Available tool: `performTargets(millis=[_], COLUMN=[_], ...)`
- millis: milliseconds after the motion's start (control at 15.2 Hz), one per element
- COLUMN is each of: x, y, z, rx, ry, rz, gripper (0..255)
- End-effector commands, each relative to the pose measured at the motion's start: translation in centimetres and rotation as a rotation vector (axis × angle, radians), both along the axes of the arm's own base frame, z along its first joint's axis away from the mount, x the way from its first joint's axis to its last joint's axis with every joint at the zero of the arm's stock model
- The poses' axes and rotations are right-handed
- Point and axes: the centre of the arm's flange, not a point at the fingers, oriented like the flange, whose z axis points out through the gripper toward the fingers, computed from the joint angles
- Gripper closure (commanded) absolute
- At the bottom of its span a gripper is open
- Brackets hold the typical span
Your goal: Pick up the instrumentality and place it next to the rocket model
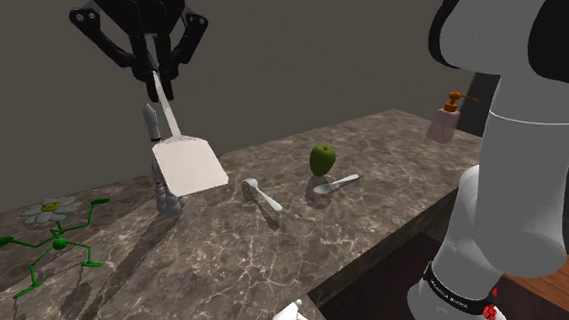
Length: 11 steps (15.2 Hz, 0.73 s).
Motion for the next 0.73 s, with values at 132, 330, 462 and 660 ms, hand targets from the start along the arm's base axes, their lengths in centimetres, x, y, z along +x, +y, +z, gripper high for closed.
performTargets(millis=[132, 330, 462, 660], x=[-0.2, -0.2, -0.2, -0.2], y=[1.1, 1.1, 1.1, 1.1], z=[-1.7, -3.3, -4.4, -5.9], rx=[0.000, 0.000, 0.000, 0.000], ry=[0.000, 0.000, 0.000, 0.000], rz=[-0.003, -0.003, -0.003, -0.003], gripper=[255, 255, 255, 255])
